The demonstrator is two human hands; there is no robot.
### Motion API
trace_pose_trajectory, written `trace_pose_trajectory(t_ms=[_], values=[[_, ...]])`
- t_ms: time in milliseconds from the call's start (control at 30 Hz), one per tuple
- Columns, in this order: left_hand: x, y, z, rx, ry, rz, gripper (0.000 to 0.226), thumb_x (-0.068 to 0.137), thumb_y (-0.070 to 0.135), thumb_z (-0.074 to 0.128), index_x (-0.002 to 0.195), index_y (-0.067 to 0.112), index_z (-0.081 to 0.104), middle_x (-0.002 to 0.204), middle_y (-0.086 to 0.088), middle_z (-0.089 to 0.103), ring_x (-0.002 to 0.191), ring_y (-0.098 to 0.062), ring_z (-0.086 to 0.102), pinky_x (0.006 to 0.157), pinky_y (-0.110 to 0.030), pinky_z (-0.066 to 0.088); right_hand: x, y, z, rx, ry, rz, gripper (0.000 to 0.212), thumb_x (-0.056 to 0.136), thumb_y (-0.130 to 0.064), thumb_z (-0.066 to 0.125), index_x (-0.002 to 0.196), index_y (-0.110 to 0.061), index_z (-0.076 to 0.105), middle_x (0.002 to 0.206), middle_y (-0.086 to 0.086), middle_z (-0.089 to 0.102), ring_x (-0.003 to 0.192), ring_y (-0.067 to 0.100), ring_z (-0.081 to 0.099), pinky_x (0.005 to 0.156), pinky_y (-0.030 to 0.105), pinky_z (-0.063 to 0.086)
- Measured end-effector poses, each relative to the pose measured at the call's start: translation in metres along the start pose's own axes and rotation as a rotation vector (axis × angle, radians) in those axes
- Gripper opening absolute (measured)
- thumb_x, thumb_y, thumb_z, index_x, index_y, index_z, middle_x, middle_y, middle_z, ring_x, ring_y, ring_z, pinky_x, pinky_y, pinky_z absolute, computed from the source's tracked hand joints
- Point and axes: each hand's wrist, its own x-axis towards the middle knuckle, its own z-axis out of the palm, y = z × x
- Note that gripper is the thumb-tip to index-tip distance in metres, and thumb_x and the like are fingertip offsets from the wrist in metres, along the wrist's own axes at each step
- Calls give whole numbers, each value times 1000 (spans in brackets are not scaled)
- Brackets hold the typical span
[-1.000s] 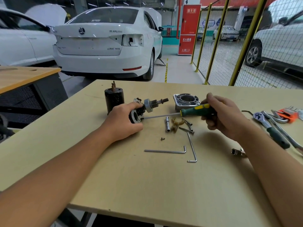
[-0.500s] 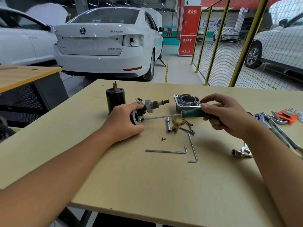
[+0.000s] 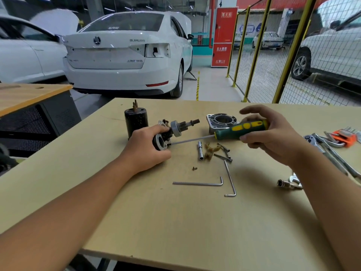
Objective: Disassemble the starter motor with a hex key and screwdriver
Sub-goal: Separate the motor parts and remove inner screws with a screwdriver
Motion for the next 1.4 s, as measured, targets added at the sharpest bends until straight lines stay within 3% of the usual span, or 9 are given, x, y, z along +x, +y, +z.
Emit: trace_pose_trajectory(t_ms=[67, 200, 400, 600, 800, 1000, 1100, 1200, 1400], values=[[0, 0, -1, -1, 1, -6, 66, 71, 24, 83, 134, 33, 65, 115, 7, 61, 102, -11, 60, 81, -12, 44, 2, 1, 4, 27, 6, 2, 53, 78, 1, 80, 120, -27, 66, 93, 17, 57, 68, 27, 52, 52, 31, 43], [-1, 1, -1, 7, -7, -7, 70, 65, 37, 76, 134, 36, 64, 114, 9, 60, 100, -8, 59, 80, -11, 43, 3, -3, 4, -75, 60, 48, 37, 86, -54, 71, 118, -38, 64, 72, 17, 64, 47, 17, 37, 44, 26, 33], [0, 2, 0, 11, 0, -14, 73, 61, 42, 70, 134, 36, 65, 116, 10, 62, 98, -2, 60, 82, -9, 41, 2, -2, 0, 45, 18, -71, 53, 61, -12, 88, 111, -22, 71, 95, 14, 66, 73, 26, 62, 59, 32, 53], [-3, 4, -1, 44, -2, 33, 72, 62, 40, 70, 134, 32, 67, 106, 14, 62, 97, -4, 58, 82, -6, 39, 3, -1, 7, -59, 105, 40, 41, 80, -52, 72, 111, -26, 67, 76, 18, 69, 48, 25, 47, 44, 32, 40], [-2, 5, -1, 30, -2, 21, 72, 61, 40, 70, 133, 34, 67, 103, 28, 56, 97, 12, 55, 81, -5, 39, 0, -3, 7, 98, 63, -47, 54, 63, -9, 84, 112, -22, 69, 96, 16, 65, 75, 29, 64, 62, 38, 51], [-3, 5, -2, 20, -4, 19, 71, 61, 39, 70, 132, 34, 67, 103, 26, 56, 97, 13, 54, 80, -6, 39, 4, -8, 13, -51, 153, 25, 25, 97, -51, 60, 100, -28, 68, 74, 20, 68, 49, 30, 46, 42, 33, 39], [-1, 3, -2, 16, -3, 7, 71, 61, 39, 70, 131, 35, 67, 105, 20, 61, 95, 3, 58, 81, -8, 41, 5, -10, 5, -5, 100, 14, 12, 93, -28, 69, 104, -24, 71, 79, 18, 63, 54, 29, 47, 44, 31, 39], [-1, 3, -1, 7, -2, -13, 71, 60, 38, 71, 131, 36, 67, 113, 9, 65, 99, -7, 61, 83, -11, 43, 1, -10, 2, 65, 2, -15, 37, 81, 5, 72, 110, -19, 71, 95, 17, 65, 65, 25, 57, 54, 33, 48], [-3, 6, -3, -10, 3, -30, 69, 61, 37, 72, 130, 34, 68, 114, 6, 65, 100, -11, 62, 86, -21, 50, 5, -6, 15, -122, 162, 36, 21, 93, -43, 69, 105, -26, 67, 82, 26, 66, 48, 28, 52, 44, 34, 45]])
